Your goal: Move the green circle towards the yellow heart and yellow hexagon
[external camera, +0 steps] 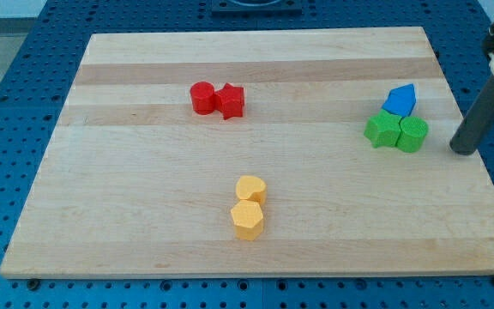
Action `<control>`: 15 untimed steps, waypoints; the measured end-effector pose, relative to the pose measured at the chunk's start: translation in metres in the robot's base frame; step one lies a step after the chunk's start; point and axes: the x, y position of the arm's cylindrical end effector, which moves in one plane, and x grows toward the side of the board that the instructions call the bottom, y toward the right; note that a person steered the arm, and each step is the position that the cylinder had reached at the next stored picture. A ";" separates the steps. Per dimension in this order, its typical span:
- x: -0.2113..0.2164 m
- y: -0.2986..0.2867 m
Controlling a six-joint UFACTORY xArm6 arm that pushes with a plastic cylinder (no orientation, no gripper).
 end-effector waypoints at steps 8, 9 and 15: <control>-0.008 -0.074; -0.008 -0.084; 0.041 -0.175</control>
